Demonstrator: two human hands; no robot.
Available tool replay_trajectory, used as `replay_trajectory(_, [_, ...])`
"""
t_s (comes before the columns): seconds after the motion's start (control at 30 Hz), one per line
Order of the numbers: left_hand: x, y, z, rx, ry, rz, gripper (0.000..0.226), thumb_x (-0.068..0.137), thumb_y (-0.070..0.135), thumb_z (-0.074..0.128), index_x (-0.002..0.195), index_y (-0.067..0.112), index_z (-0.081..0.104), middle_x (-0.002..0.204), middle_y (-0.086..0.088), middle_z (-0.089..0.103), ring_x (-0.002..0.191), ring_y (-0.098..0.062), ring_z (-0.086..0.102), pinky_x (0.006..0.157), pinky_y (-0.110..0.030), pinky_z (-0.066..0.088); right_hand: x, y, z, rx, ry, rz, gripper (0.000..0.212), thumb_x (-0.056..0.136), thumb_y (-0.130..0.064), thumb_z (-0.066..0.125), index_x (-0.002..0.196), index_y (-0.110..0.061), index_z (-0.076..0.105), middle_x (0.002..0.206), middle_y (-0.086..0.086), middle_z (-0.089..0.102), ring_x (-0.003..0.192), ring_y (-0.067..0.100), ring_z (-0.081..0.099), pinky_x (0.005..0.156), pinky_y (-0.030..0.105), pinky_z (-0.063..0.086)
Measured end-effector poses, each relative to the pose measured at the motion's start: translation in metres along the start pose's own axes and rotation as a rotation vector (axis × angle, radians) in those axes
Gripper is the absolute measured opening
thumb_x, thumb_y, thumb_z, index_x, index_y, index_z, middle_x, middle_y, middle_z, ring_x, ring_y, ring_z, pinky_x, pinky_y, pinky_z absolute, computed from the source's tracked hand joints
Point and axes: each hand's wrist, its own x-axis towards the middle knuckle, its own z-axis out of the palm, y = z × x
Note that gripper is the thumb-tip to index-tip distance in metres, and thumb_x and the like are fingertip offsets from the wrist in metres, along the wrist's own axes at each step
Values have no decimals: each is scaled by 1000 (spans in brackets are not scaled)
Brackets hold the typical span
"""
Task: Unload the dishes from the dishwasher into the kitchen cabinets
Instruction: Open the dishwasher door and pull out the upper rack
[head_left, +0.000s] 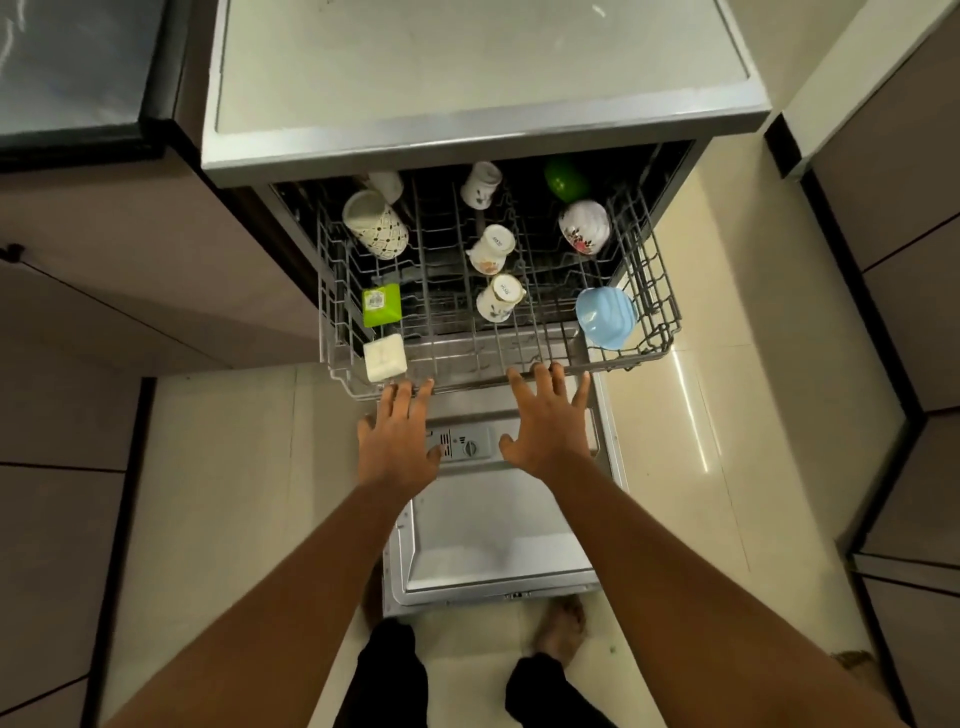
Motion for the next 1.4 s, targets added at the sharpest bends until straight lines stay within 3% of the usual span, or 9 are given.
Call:
replay_trajectory(0.13, [-22, 0, 13, -8, -4, 2, 100, 80, 37, 72, 156, 26, 7, 160, -7, 22, 149, -29, 15, 112, -54, 34, -16, -4, 16, 19, -10, 18, 98, 72, -57, 67, 151, -24, 19, 156, 17, 22, 148, 40, 11, 116, 68, 5])
replay_trajectory(0.43, [-65, 2, 30, -28, 40, -11, 88, 84, 36, 68, 155, 26, 17, 156, -7, 32, 147, -30, 24, 112, -50, 34, -57, -8, 39, 55, 29, 49, 91, 68, -54, 68, 147, -27, 32, 148, 18, 37, 142, 42, 27, 114, 66, 20])
replay_trajectory(1.13, [-164, 4, 58, -57, -129, -15, 95, 80, 34, 70, 157, 28, 14, 158, -2, 28, 149, -27, 19, 109, -53, 36, -160, -23, 57, 159, -84, 128, 86, 67, -43, 70, 144, -28, 34, 149, 12, 32, 147, 38, 19, 106, 50, 42])
replay_trajectory(1.4, [-169, 0, 62, -66, -119, 25, 92, 84, 33, 66, 157, 27, 11, 159, -2, 23, 150, -27, 16, 110, -55, 34, -164, -24, 62, 184, -65, 142, 84, 68, -40, 72, 143, -27, 37, 149, 11, 31, 148, 36, 16, 106, 48, 42])
